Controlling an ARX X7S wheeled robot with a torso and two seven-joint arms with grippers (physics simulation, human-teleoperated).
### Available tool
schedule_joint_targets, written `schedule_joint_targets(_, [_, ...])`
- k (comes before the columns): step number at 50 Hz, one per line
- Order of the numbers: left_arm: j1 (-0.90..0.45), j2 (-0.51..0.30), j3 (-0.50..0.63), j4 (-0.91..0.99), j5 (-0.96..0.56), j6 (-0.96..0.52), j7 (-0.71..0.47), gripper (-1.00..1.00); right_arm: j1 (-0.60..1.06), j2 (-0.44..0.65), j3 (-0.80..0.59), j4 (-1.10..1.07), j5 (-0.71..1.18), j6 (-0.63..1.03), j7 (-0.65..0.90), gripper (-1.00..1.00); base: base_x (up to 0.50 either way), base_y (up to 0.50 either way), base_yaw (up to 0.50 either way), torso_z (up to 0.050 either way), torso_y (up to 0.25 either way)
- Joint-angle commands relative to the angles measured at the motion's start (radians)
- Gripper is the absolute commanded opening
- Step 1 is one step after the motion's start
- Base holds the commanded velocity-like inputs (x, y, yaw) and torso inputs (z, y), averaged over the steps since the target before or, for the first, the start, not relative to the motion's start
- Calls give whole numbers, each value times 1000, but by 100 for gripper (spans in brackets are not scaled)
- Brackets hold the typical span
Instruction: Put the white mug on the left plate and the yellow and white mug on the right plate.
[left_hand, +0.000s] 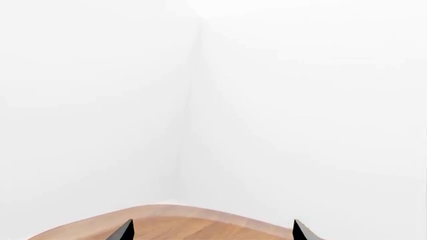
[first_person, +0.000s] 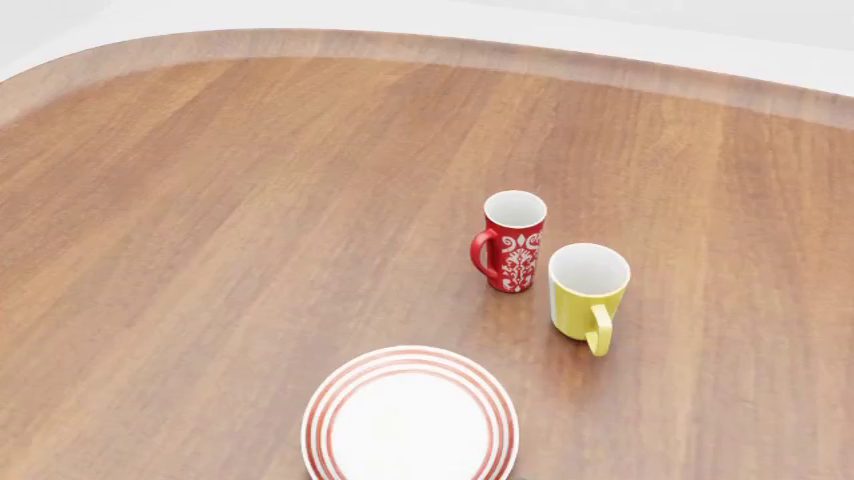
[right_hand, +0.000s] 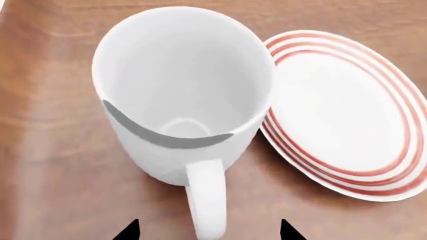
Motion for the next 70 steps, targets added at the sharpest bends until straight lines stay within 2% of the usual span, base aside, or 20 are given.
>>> schedule_joint_targets(1, [3,-5,-3,8,-6,1,-5,100,11,-17,-8,38,-4,-15,-5,100,0,0,0,0,0])
schedule_joint_targets(19, [6,-11,-5,10,-11,4,-11,100,28,-55,-36,130,-18,-54,-21,100,0,0,0,0,0])
schedule_joint_targets(20, [6,-11,-6,10,-12,5,-11,100,27,-54,-36,125,-17,-51,-20,-100,0,0,0,0,0])
schedule_joint_targets(34, [-5,-13,7,2,-9,2,-13,100,-4,-5,8,-38,-3,-44,33,-100,0,0,0,0,0])
schedule_joint_targets(39, [-16,-10,27,-11,-1,2,-8,100,-12,25,-2,-172,-17,5,54,-100,0,0,0,0,0])
schedule_joint_targets(47, [-8,-9,34,-13,7,11,-7,100,-15,30,59,-269,3,9,111,-100,0,0,0,0,0])
schedule_joint_targets(57, [-2,-15,24,4,-1,12,-15,100,34,-43,174,-171,88,5,153,-100,0,0,0,0,0])
schedule_joint_targets(70, [-8,-22,28,13,-5,3,-22,100,154,-153,234,75,128,44,184,-100,0,0,0,0,0])
